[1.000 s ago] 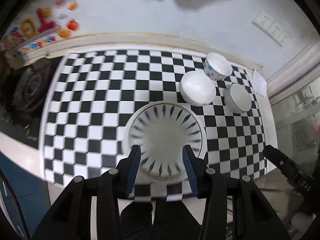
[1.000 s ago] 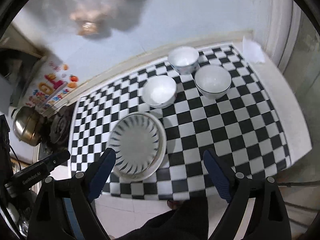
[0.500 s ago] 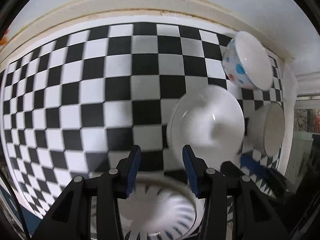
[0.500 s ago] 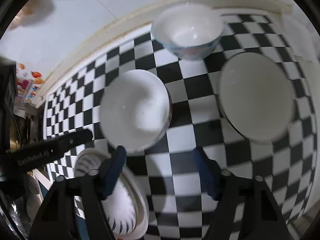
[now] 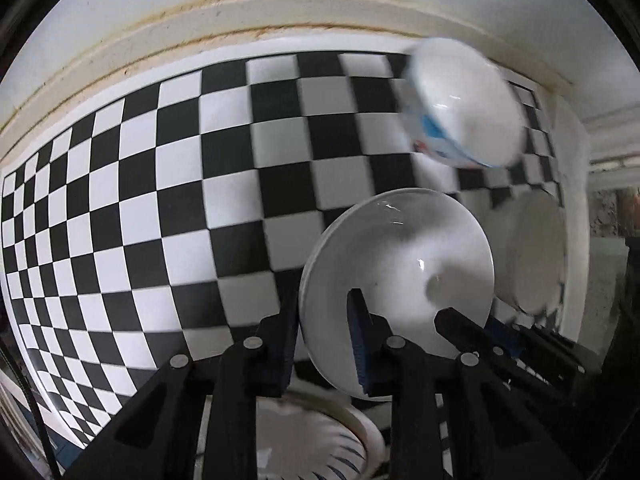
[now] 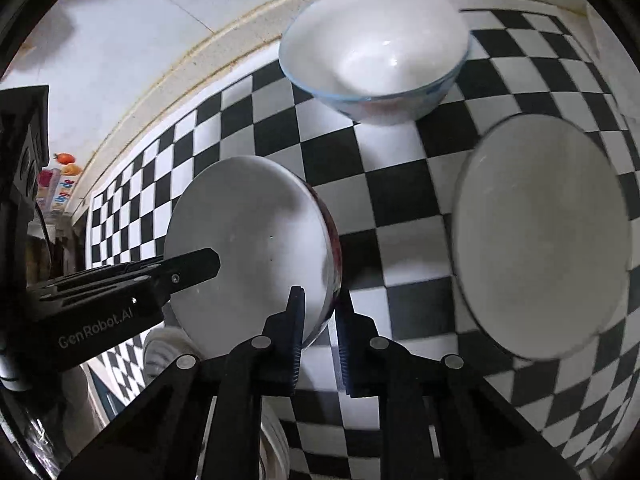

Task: Organize plates and bowls
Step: 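Lift the red-patterned bowl with both grippers toward the plate stack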

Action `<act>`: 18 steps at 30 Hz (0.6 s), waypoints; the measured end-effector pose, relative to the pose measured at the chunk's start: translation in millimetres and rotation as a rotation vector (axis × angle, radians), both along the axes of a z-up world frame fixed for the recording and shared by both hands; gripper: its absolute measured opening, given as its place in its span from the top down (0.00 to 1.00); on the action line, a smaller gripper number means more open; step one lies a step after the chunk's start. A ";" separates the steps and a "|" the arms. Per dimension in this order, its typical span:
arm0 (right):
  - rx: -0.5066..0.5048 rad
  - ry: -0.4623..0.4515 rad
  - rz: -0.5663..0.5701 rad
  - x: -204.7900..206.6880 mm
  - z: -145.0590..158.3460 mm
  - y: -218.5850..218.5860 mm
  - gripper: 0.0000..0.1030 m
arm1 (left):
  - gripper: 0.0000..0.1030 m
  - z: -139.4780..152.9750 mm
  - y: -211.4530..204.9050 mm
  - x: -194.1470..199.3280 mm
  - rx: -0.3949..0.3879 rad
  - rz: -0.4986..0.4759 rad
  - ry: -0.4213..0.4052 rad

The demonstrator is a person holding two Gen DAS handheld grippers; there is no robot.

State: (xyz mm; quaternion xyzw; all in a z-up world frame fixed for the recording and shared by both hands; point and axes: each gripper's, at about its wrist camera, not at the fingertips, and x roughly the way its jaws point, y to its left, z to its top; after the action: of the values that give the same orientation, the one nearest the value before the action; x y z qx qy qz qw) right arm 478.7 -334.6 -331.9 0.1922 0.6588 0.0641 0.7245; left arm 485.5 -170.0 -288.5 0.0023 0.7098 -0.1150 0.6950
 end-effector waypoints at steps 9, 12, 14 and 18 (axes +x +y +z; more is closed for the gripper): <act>0.017 -0.016 -0.011 -74.4 49.8 -50.2 0.84 | 0.79 31.1 -38.2 -64.7 -0.062 -0.067 0.004; 0.010 0.001 -0.018 -102.4 52.4 -68.9 0.84 | 0.79 19.8 -51.8 -78.5 -0.072 -0.081 0.047; 0.007 0.016 -0.031 -118.0 48.7 -80.9 0.84 | 0.79 7.8 -62.7 -86.6 -0.069 -0.091 0.077; 0.003 0.049 -0.047 -136.2 34.5 -97.0 0.84 | 0.79 -6.8 -78.6 -96.1 -0.047 -0.113 0.102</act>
State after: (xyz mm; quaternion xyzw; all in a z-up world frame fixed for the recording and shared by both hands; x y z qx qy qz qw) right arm 342.4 -431.6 -297.4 0.2102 0.6715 0.0434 0.7093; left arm 389.4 -248.6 -295.3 0.0200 0.7399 -0.1707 0.6503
